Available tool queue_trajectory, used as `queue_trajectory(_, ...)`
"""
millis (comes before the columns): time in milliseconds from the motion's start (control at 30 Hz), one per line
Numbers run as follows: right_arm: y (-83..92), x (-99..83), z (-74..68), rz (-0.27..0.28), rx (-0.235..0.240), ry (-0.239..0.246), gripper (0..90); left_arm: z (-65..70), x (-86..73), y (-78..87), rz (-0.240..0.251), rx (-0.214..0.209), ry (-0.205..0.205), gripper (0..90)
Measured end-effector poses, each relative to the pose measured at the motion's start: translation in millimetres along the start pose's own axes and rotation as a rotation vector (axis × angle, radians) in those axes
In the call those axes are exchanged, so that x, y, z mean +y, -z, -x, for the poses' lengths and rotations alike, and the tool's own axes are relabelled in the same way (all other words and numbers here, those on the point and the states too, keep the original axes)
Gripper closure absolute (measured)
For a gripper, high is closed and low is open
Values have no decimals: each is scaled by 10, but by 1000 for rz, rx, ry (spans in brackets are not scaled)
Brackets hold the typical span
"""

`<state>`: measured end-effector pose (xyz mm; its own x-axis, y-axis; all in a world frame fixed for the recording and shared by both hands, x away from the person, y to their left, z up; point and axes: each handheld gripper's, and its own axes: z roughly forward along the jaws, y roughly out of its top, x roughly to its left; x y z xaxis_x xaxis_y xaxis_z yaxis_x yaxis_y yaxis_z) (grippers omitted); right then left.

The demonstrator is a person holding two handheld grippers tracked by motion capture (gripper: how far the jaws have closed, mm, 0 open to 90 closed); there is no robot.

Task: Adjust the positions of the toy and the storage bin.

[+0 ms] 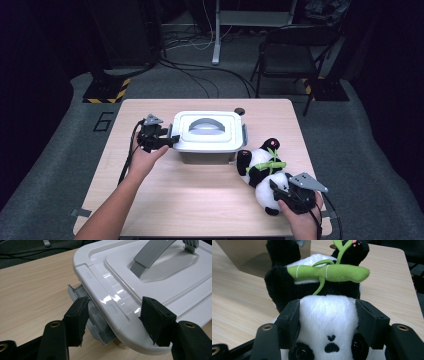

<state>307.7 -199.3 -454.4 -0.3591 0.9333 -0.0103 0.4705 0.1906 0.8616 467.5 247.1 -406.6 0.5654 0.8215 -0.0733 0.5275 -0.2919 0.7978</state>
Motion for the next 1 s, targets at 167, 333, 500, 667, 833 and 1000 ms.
queue_trajectory(167,34,20,-9,15,-1,6,389,-2,-57,49,0,-67,17,514)
queue_trajectory(333,127,78,3,77,19,-30,402,4,-73,51,12,-63,16,515)
queue_trajectory(500,165,142,-13,78,3,-21,402,21,-111,114,6,-60,4,515)
queue_trajectory(667,109,273,-115,71,19,7,402,16,-148,207,-15,-51,2,516)
queue_trajectory(833,-43,425,-232,66,68,19,409,27,-222,313,-6,-52,-3,520)
queue_trajectory(1000,-256,573,-340,47,105,37,423,1,-355,444,22,-50,25,518)
